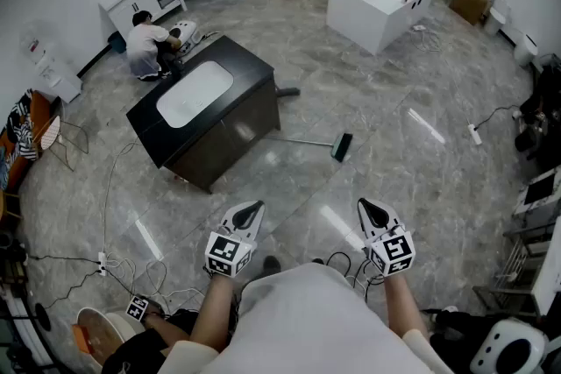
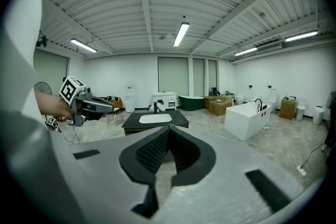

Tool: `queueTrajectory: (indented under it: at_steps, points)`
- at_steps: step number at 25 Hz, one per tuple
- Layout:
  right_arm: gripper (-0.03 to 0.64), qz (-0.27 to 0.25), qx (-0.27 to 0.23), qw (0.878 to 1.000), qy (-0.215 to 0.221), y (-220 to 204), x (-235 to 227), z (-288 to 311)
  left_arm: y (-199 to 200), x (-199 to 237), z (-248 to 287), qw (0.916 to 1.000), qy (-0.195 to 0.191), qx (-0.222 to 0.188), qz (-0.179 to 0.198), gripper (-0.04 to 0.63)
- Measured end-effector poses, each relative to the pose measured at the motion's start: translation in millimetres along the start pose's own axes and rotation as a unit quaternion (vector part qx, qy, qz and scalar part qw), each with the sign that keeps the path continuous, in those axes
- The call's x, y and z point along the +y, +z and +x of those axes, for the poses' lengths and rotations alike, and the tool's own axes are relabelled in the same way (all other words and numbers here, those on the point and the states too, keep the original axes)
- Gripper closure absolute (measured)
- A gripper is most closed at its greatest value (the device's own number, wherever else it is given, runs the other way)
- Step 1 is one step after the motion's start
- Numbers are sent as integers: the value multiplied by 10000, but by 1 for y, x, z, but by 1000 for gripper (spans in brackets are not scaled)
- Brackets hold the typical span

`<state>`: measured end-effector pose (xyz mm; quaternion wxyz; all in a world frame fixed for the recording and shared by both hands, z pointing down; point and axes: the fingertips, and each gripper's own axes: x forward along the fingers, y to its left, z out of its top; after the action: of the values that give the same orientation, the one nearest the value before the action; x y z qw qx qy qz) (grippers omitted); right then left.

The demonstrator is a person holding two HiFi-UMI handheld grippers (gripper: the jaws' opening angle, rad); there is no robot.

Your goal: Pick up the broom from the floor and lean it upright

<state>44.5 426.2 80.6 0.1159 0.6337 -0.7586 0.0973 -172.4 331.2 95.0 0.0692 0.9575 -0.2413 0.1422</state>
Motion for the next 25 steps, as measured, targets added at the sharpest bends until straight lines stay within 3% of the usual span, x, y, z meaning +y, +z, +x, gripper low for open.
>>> queueTrajectory:
  at_steps: [13, 25]
  points:
    - [617, 61, -98, 9999, 79, 1, -23, -21, 5, -30, 15, 10000, 50, 61, 39, 586]
    - [617, -56, 106, 9995, 296, -26, -51, -43, -4, -62, 32, 9996, 247, 135, 38, 586]
